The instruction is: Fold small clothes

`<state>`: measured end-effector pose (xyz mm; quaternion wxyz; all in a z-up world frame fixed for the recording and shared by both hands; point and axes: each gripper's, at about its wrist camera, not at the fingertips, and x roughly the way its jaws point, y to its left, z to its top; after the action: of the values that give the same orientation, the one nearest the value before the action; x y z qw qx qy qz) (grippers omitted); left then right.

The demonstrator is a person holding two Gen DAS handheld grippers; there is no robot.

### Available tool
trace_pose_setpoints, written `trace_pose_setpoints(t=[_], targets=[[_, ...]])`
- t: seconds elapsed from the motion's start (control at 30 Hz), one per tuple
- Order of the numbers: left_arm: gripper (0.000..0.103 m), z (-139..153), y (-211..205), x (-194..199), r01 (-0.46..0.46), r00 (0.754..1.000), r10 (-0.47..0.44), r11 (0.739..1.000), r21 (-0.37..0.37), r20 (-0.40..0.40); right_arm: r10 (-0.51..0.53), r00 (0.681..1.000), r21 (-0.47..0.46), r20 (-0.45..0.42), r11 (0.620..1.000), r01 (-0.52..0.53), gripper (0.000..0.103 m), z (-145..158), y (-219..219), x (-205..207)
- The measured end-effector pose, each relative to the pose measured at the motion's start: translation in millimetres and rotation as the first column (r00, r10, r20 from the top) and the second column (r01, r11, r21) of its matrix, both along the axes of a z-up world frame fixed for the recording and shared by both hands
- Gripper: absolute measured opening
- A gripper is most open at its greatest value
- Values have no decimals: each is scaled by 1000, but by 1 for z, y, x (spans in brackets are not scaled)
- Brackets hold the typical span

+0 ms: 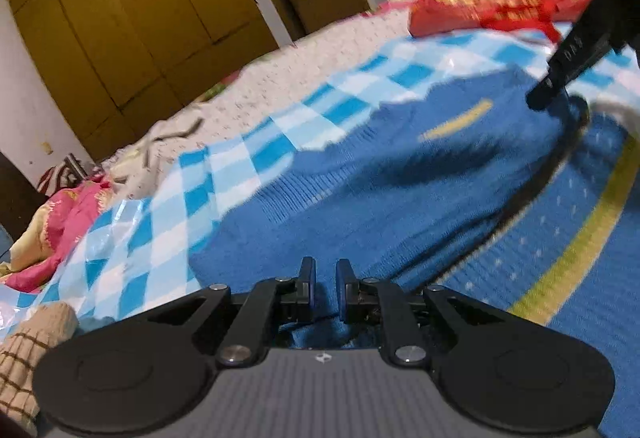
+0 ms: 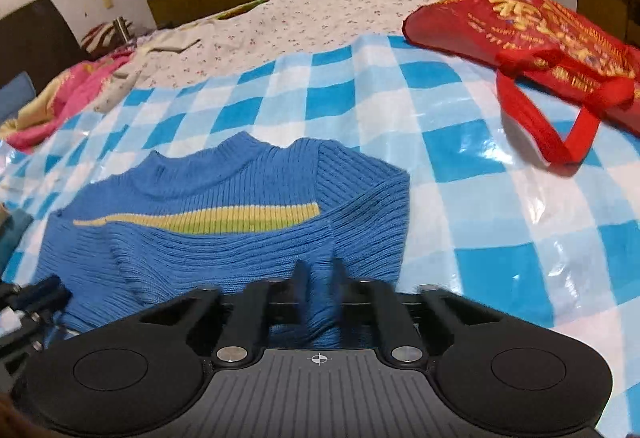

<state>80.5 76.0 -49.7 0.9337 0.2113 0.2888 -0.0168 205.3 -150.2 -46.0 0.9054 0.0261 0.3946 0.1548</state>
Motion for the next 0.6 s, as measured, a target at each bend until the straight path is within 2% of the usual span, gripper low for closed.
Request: trace_pose_setpoints(t=[0.07, 0.1, 0.17, 0.27, 0.33, 0.4, 0.5, 0.6], targets=[[25, 2, 0, -1, -20, 1000, 20, 1000, 2, 17, -26, 1000, 4, 10, 1000, 26, 3, 2, -4, 2], [25, -1, 1, 1, -30, 1000, 30, 999, 12, -2, -42, 999, 3, 12, 999, 42, 3, 1, -6, 4], [26, -15, 1, 6, -44, 997, 47, 998, 53, -55, -65, 998, -13, 3, 998, 65, 2, -4, -8, 7], [25, -19, -3, 0, -20, 999, 25, 993, 118, -42, -61, 998, -72, 15, 996, 62, 2, -11, -2, 6], [25, -14, -2, -2, -17, 999, 22, 994, 110, -42, -56, 998, -79, 26, 995, 58, 5, -6, 0, 2], [25, -10, 2, -3, -23, 999, 27, 996, 82, -43, -66, 997, -51, 35, 996, 68, 13, 0, -4, 1], [26, -3, 8, -8, -43, 998, 45, 998, 42, -49, -100, 994, -4, 37, 995, 100, 13, 10, -17, -2], [26, -1, 15, -19, -54, 996, 55, 998, 21, -70, -92, 996, 17, 2, 996, 92, 14, 13, -29, -14]])
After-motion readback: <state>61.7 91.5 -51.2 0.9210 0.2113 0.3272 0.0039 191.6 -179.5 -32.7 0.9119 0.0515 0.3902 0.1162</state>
